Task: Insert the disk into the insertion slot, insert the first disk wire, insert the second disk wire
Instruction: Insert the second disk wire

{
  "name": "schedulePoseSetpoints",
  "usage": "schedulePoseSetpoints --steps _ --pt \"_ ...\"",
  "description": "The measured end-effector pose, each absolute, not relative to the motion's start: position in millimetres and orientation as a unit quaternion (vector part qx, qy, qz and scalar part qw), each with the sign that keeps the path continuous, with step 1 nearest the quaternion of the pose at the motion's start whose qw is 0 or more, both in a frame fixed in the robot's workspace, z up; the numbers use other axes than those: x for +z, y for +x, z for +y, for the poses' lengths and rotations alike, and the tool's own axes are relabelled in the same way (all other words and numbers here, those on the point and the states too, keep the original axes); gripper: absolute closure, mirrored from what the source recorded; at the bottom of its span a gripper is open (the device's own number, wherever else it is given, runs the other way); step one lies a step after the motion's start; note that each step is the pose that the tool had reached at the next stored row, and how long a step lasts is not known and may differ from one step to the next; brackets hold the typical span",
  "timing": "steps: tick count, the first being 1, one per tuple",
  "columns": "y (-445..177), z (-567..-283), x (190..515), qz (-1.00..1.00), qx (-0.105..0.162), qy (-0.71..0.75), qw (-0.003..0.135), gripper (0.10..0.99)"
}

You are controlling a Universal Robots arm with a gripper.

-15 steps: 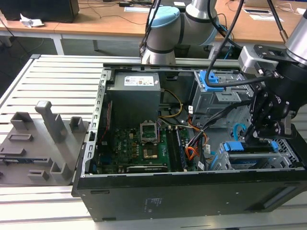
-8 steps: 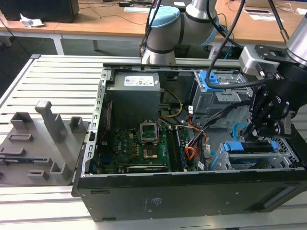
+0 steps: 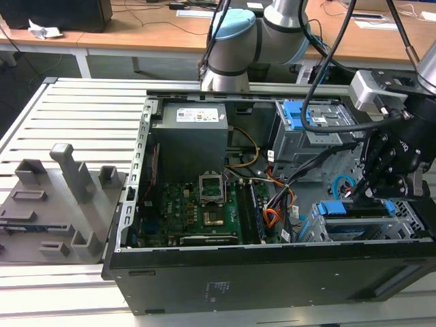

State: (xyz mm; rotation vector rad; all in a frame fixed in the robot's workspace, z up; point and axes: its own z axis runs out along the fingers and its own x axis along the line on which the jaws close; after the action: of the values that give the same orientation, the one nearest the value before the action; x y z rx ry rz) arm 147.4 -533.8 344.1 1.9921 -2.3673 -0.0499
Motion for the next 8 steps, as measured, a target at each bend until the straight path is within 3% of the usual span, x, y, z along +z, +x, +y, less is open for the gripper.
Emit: schedulePoseSetpoints --steps 8 --pt "147.8 -534.0 341.1 -0.764 -0.016 0.645 0.024 0.922"
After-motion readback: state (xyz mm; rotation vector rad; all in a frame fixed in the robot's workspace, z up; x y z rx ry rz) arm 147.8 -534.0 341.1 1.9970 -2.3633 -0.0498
